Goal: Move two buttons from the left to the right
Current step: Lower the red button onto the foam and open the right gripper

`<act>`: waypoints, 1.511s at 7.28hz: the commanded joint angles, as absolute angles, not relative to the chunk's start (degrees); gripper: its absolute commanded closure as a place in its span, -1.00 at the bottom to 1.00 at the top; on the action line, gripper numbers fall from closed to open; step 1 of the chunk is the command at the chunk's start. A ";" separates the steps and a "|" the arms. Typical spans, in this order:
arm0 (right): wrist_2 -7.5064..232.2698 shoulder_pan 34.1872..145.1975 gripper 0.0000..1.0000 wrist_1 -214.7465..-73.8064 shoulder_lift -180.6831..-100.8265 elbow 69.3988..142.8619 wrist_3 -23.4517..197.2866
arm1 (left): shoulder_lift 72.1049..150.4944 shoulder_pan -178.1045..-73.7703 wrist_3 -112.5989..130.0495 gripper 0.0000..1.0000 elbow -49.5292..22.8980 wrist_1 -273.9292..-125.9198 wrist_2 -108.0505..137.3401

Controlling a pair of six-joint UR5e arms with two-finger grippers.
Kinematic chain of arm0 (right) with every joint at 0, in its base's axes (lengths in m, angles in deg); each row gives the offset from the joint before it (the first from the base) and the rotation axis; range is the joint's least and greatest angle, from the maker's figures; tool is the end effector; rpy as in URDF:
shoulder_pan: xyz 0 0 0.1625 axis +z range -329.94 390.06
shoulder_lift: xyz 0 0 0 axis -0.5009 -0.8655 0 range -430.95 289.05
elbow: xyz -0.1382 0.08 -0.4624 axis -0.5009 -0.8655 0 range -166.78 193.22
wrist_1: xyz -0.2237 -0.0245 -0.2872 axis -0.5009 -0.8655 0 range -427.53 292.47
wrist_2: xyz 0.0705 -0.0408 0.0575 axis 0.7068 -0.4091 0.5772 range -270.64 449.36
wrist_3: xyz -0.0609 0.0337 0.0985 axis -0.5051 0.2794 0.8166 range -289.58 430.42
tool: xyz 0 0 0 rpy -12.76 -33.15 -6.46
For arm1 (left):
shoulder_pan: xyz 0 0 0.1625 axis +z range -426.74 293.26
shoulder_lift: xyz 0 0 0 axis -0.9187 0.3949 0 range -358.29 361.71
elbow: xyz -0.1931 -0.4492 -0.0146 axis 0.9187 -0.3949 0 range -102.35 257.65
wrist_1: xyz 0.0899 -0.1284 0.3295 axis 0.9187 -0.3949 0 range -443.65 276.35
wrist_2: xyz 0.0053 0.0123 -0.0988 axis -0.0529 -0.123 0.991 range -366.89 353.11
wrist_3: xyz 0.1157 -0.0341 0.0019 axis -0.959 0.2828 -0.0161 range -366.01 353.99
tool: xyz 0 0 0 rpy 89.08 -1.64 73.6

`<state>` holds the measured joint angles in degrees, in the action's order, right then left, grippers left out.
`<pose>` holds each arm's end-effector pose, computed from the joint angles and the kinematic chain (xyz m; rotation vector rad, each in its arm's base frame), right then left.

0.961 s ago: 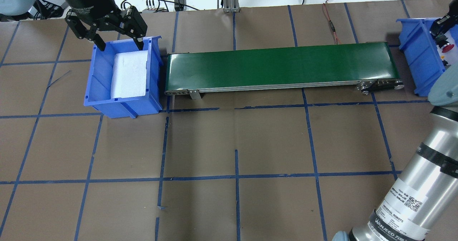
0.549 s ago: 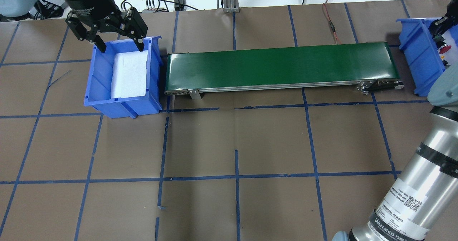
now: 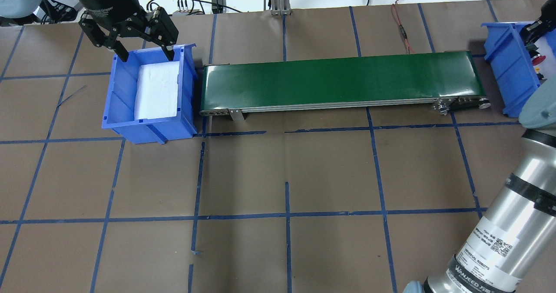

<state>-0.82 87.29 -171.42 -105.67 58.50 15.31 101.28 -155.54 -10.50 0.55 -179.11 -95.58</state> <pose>-0.3443 -0.7804 0.2643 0.5999 -3.0396 0.0616 -0.1252 -0.5183 0.5403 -0.0891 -3.1150 -0.0564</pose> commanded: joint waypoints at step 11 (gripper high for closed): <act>-0.73 88.41 -0.16 -167.29 -111.71 58.48 15.22 | 101.99 -156.65 -9.61 -1.00 0.84 -176.90 -93.30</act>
